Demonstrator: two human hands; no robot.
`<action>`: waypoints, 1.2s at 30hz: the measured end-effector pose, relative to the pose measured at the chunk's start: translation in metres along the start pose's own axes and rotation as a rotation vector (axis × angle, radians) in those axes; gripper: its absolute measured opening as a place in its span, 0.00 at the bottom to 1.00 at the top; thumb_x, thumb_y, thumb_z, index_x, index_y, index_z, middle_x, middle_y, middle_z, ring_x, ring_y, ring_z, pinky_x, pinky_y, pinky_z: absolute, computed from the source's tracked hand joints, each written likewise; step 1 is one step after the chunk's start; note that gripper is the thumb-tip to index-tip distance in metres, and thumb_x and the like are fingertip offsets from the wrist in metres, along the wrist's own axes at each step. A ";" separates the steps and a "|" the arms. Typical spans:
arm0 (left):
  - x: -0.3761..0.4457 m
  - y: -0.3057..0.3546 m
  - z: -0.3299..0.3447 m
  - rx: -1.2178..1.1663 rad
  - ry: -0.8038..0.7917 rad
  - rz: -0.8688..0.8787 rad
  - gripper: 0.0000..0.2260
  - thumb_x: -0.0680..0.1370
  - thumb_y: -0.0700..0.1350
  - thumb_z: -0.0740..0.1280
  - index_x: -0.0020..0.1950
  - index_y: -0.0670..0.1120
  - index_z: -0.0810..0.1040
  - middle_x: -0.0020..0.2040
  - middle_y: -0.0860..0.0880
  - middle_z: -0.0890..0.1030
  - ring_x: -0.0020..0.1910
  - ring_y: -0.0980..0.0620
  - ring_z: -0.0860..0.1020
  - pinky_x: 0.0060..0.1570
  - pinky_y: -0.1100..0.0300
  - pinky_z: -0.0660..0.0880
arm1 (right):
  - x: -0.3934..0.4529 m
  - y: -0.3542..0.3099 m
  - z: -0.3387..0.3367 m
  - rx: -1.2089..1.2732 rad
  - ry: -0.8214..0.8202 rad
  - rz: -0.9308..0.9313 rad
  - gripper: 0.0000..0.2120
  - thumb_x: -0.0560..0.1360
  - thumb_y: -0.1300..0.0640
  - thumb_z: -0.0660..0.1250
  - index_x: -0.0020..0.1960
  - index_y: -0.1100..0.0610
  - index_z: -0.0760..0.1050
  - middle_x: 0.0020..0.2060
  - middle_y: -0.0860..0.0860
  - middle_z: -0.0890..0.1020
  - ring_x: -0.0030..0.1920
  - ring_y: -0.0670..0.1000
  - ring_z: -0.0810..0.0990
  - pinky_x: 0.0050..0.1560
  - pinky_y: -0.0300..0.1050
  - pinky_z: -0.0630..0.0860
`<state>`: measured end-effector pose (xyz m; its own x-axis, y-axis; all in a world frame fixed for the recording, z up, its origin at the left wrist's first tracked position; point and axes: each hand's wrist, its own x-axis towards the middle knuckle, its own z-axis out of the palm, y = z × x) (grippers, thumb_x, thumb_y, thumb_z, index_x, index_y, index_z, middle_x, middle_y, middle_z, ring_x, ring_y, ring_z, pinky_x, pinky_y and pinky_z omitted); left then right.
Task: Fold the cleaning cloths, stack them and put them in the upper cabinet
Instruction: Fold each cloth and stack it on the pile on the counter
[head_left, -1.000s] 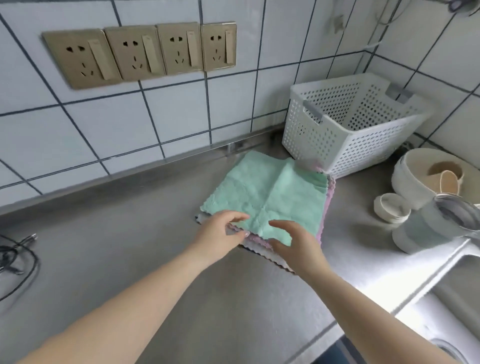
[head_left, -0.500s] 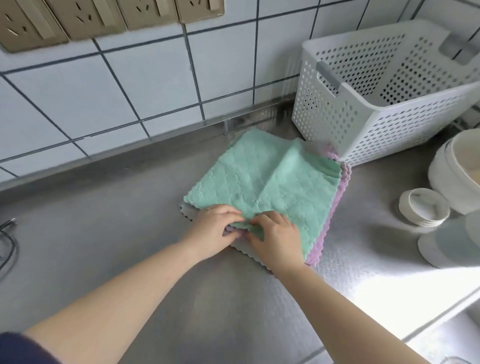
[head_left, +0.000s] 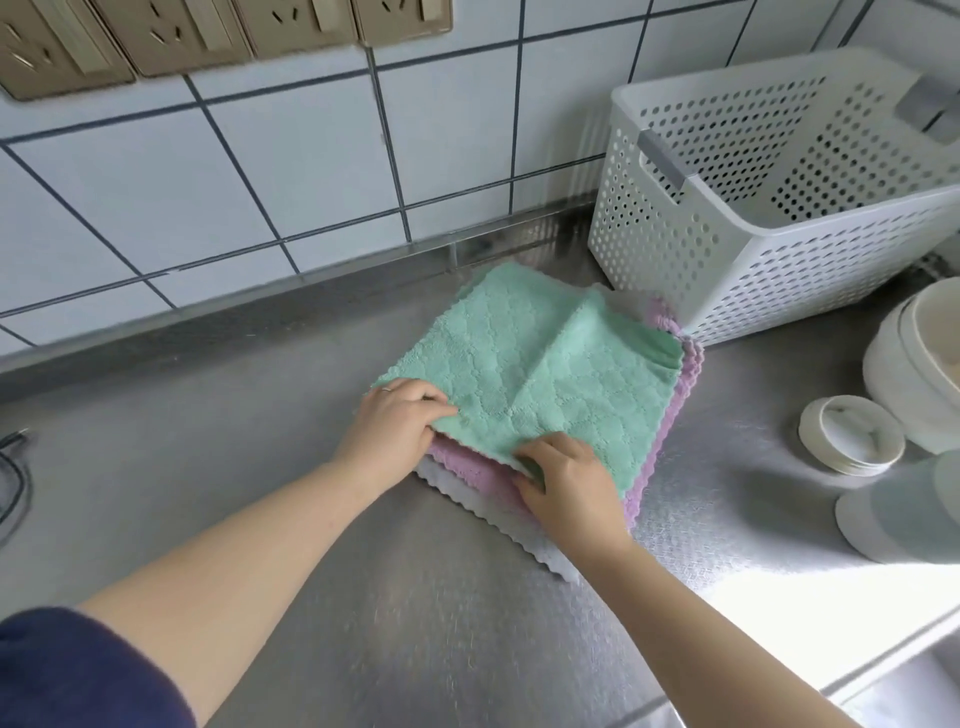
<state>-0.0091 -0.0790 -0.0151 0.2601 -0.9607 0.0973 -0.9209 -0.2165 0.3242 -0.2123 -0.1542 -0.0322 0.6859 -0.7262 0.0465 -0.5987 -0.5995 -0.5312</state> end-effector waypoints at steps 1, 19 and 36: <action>0.001 -0.003 -0.002 0.005 -0.003 -0.009 0.17 0.70 0.32 0.67 0.52 0.49 0.84 0.53 0.49 0.83 0.54 0.45 0.79 0.58 0.52 0.71 | -0.004 0.002 0.000 -0.043 -0.018 -0.018 0.11 0.69 0.60 0.73 0.52 0.57 0.82 0.46 0.52 0.81 0.47 0.58 0.79 0.41 0.48 0.78; 0.014 -0.012 -0.134 -0.156 0.387 -0.170 0.07 0.77 0.41 0.63 0.52 0.43 0.80 0.50 0.46 0.82 0.50 0.44 0.78 0.48 0.53 0.73 | 0.080 -0.053 -0.160 -0.115 0.214 0.019 0.08 0.76 0.57 0.60 0.40 0.52 0.74 0.34 0.54 0.78 0.38 0.58 0.75 0.35 0.46 0.67; -0.162 -0.085 -0.276 -0.081 0.549 -0.222 0.03 0.75 0.40 0.68 0.48 0.44 0.81 0.40 0.63 0.77 0.40 0.65 0.73 0.43 0.80 0.65 | 0.054 -0.222 -0.130 0.328 0.024 -0.239 0.09 0.78 0.54 0.62 0.46 0.58 0.77 0.33 0.56 0.79 0.30 0.50 0.72 0.31 0.41 0.63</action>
<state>0.1071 0.1432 0.2010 0.5755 -0.6587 0.4846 -0.8080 -0.3669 0.4609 -0.0958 -0.1045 0.1982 0.7773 -0.5898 0.2190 -0.2576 -0.6160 -0.7445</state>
